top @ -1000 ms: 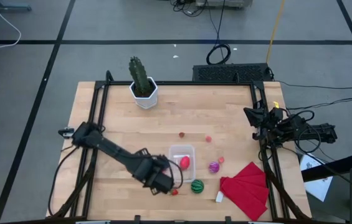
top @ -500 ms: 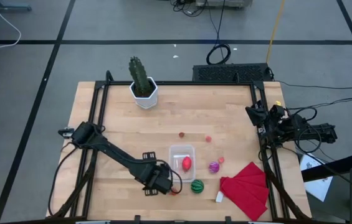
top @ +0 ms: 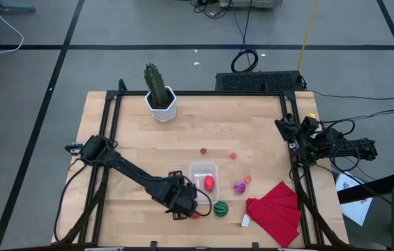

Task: Pick and placing Produce into tupperware
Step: Put the middle strawberry into the transparent bin

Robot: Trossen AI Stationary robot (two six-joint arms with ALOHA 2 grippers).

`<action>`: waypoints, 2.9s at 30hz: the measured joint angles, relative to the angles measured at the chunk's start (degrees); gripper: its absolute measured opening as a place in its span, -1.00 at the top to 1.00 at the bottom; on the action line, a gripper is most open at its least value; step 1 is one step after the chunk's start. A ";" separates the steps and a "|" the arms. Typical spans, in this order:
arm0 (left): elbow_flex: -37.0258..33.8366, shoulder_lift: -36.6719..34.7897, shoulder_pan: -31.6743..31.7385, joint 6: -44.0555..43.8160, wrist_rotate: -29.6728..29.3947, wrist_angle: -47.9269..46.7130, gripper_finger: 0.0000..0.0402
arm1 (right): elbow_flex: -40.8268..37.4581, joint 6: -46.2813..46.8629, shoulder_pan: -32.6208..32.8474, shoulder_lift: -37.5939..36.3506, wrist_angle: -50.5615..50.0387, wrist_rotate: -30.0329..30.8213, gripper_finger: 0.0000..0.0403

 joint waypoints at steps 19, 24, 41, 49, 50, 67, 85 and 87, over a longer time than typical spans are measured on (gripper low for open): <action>-3.61 0.02 0.99 -4.33 -1.48 1.30 -0.61 | 0.00 5.93 0.02 0.00 -0.02 -4.57 1.00; -3.61 0.28 1.01 -3.44 -1.69 1.38 -0.62 | 0.00 5.93 0.02 0.00 -0.02 -4.57 1.00; -8.35 0.35 2.00 -5.89 1.45 9.76 -0.61 | 0.00 5.93 0.02 0.00 -0.02 -4.57 1.00; -8.35 0.35 2.10 -6.86 1.69 10.04 -0.61 | 0.00 5.93 0.02 0.00 -0.04 -4.57 1.00; -8.35 0.35 2.09 -7.26 1.96 10.06 -0.61 | 0.00 5.93 0.02 0.00 -0.04 -4.57 1.00; -8.35 0.35 2.06 -7.55 6.59 10.00 -0.61 | 0.00 5.93 0.02 0.00 -0.04 -4.57 1.00; -8.33 0.35 2.06 -8.25 4.58 9.91 -0.61 | 0.00 7.39 0.02 0.00 -0.04 -7.46 1.00; -8.31 0.35 2.06 -8.27 4.58 9.89 -0.61 | 0.00 7.42 0.02 0.00 -0.04 -7.54 1.00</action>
